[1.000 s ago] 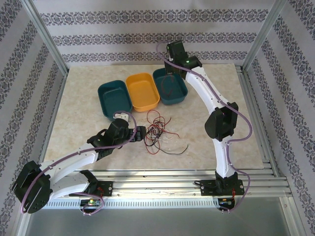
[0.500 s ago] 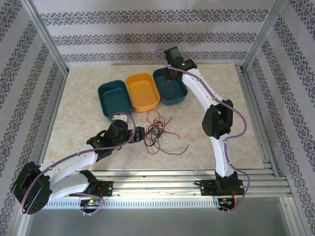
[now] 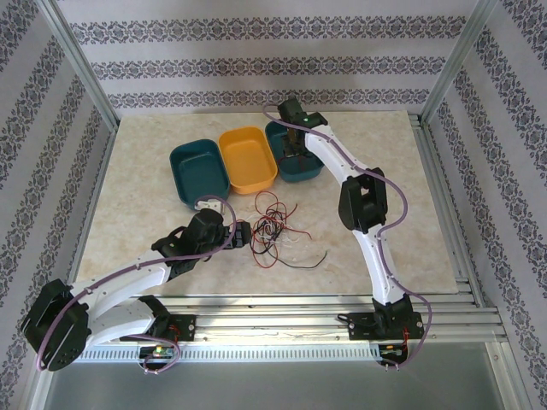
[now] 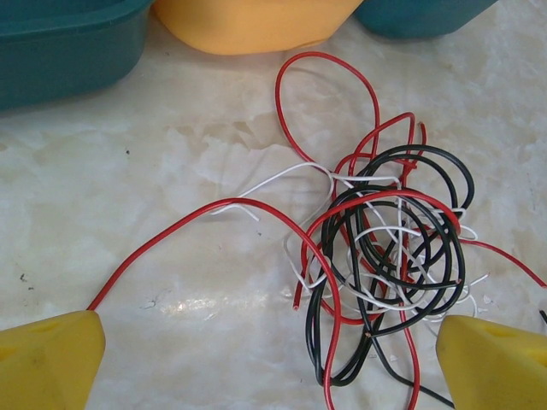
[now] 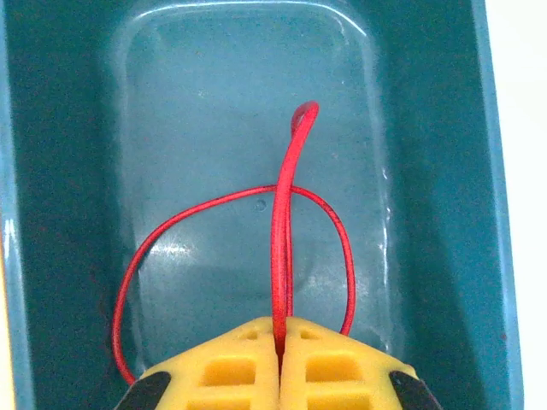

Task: Untangle the cables

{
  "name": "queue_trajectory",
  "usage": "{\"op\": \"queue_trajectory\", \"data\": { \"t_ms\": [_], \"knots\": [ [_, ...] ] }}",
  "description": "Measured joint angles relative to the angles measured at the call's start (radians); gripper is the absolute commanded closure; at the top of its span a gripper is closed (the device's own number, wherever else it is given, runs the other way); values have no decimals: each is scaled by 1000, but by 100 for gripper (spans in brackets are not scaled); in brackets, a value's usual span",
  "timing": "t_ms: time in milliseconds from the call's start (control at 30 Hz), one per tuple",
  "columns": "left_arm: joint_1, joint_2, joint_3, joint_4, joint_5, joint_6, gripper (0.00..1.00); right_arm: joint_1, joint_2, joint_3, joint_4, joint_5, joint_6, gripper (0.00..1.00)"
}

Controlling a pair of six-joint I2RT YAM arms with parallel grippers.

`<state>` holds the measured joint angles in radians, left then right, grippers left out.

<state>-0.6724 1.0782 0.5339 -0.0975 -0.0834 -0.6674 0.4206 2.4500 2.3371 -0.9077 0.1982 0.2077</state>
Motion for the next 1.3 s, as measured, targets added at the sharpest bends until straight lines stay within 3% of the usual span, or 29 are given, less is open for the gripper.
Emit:
{"op": "queue_trajectory", "data": {
  "t_ms": [100,233,433,800,900,1300],
  "knots": [
    [0,7,0,0,0,0,1,-3,35,37,-2,-20,6,97],
    [0,10,0,0,0,0,1,-6,60,81,-6,-56,24,72],
    [0,20,0,0,0,0,1,-6,56,126,-8,-98,34,52],
    [0,23,0,0,2,0,1,-11,-72,72,-13,-130,52,57],
    [0,23,0,0,4,0,1,-6,-189,-54,1,-128,68,58],
    [0,32,-6,46,30,-2,1,102,-813,-922,259,-138,218,61]
  ]
}}
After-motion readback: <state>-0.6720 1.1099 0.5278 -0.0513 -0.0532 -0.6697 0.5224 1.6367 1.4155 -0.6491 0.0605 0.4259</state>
